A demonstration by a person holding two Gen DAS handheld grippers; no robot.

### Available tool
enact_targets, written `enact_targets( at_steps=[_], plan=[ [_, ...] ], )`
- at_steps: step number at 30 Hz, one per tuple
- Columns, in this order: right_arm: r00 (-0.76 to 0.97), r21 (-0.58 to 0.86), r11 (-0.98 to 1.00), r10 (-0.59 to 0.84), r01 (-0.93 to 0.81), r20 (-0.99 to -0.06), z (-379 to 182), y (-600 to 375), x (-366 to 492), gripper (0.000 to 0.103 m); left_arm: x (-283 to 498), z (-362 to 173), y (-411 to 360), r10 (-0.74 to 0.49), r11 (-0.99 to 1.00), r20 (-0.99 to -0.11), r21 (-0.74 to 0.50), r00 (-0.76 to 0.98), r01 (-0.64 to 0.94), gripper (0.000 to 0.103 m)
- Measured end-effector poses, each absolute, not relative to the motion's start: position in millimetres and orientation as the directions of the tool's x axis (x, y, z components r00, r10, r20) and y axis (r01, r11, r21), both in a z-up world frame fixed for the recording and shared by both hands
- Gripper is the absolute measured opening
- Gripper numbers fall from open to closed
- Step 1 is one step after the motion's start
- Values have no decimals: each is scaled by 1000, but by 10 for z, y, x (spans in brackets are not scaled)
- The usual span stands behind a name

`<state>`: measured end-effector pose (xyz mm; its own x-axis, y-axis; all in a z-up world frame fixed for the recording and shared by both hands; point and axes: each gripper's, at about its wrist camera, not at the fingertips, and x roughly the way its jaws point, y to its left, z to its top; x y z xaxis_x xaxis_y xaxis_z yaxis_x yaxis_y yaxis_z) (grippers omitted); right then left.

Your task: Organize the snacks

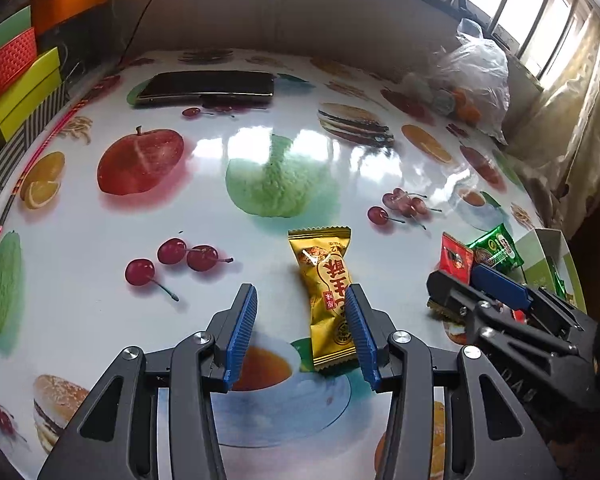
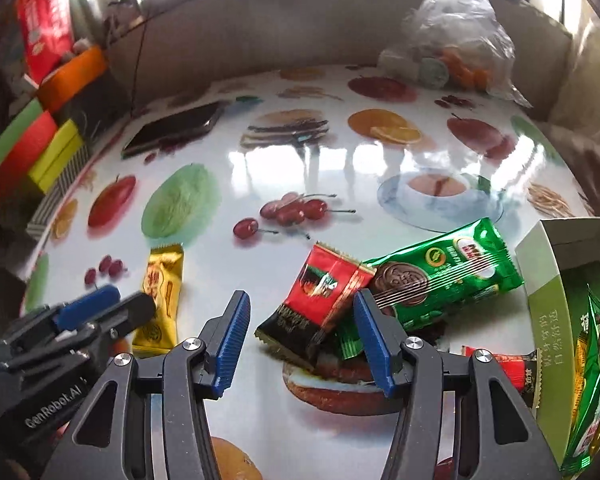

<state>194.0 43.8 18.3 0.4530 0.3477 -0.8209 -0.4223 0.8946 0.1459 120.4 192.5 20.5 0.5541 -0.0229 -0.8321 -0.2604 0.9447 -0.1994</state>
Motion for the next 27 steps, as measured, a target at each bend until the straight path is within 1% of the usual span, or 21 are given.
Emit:
enact_targets(
  at_steps=[4,12,16,21,22,23,26,27],
  plan=[
    [438,160,887,362,-434,-823,174,432,1922,55,1221,263,1894,-47,945,-818,-223,573,-240,47],
    [432,163,882,368,-441,-823,153,389,1886,53,1306,221,1806,-44,953,-838,-198,544,-228,47],
    [433,135,879,353,-457,-829,145,373,1857,42,1322,170,1760,-39,962,-853,-173,520,-212,47],
    [435,130,876,353,-464,-828,138,345,1853,34,1323,146,1744,-34,963,-856,-166,516,-213,47],
    [437,125,876,350,-465,-829,138,339,1854,28,1327,147,1741,-33,964,-857,-163,514,-210,47],
    [430,134,875,355,-465,-830,132,331,1862,26,1331,146,1735,-30,965,-858,-158,513,-208,47],
    [429,144,876,362,-460,-828,131,307,1870,23,1342,150,1729,-25,966,-858,-152,513,-208,47],
    [430,143,876,362,-461,-827,131,312,1868,23,1340,149,1721,-24,967,-857,-151,515,-207,42]
  ],
)
